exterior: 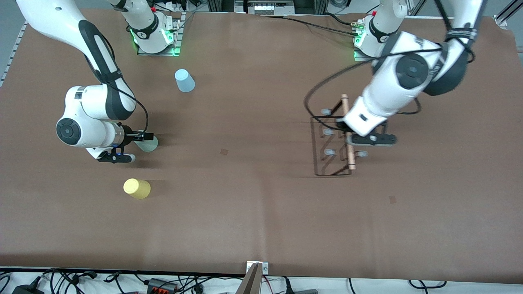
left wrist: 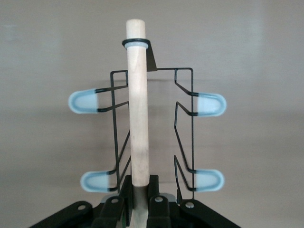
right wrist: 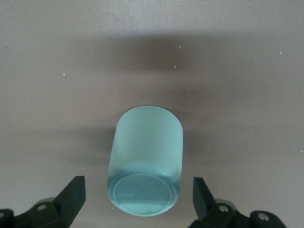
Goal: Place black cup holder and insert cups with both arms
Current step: 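Carry the holder to mid-table with the left gripper while the right gripper lifts the cup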
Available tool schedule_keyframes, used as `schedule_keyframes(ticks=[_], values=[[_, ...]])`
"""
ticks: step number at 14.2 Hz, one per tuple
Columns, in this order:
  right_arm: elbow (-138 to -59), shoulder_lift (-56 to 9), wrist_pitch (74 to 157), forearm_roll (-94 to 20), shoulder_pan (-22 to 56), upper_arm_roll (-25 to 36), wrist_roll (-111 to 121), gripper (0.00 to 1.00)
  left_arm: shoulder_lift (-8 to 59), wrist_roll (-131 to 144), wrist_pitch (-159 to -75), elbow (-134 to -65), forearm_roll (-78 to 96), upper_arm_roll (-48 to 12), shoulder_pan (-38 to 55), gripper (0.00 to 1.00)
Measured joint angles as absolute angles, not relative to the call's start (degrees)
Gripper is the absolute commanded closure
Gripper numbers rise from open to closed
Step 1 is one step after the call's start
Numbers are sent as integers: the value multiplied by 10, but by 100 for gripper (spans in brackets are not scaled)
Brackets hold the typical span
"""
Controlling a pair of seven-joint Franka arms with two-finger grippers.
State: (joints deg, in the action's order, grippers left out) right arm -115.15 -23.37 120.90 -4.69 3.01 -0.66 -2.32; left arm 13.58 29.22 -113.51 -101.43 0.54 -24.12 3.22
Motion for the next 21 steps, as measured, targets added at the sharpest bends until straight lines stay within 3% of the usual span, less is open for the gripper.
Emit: schedule_keyframes(ticks=[6,12,14,16,20,21], values=[[-1153,-239,1215,-47,31,-6,-23,0,263,498,-1130,-879,5,-241,194,100],[-1153,-242,1231,-47,31,-6,-23,1,337,513,-1134,-791,5,-240,212,100],[-1153,-245,1231,-47,30,-6,-24,7,347,518,-1145,-787,5,-239,222,100],[-1153,-246,1231,-47,30,-5,-24,21,356,524,-1153,-787,-4,-238,237,100],[-1153,-247,1229,-47,30,-5,-24,64,366,526,-1168,-785,-23,-236,260,100],[-1152,-246,1228,-47,30,-5,-24,70,368,526,-1172,-785,-23,-236,262,100]])
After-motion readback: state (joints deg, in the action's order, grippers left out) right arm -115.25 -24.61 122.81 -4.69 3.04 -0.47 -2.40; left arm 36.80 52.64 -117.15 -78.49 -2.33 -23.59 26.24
